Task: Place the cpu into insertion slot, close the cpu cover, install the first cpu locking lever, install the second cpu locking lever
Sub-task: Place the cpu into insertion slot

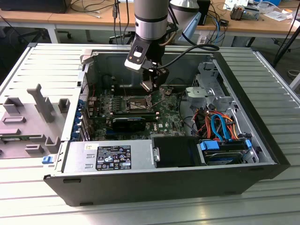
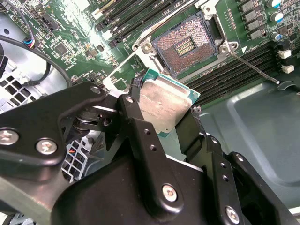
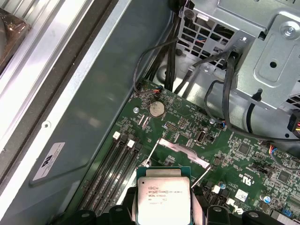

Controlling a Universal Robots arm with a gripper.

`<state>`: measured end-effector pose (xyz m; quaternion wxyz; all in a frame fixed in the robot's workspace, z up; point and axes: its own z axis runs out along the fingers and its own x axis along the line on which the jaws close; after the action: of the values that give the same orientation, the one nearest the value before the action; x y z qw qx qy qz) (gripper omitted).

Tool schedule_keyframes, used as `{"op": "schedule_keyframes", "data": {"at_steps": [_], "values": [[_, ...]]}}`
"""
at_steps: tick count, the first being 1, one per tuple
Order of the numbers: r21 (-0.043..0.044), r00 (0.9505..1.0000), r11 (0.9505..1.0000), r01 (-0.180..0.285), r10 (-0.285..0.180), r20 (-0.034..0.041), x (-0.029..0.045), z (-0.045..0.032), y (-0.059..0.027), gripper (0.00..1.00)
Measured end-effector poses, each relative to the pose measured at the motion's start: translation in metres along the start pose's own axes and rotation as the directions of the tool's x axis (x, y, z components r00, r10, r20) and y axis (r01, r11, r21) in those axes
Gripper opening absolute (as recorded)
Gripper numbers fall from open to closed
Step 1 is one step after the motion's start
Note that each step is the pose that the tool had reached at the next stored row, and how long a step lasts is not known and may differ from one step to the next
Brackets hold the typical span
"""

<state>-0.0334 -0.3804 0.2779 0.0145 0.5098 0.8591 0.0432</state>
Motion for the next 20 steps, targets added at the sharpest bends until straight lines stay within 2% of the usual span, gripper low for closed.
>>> {"op": "schedule_keyframes", "data": {"at_steps": [20], "values": [[-0.0002, 0.9999, 0.9999, -0.011, 0.011, 0.0010, 0.0000, 0.0007, -0.0001, 0.55]]}}
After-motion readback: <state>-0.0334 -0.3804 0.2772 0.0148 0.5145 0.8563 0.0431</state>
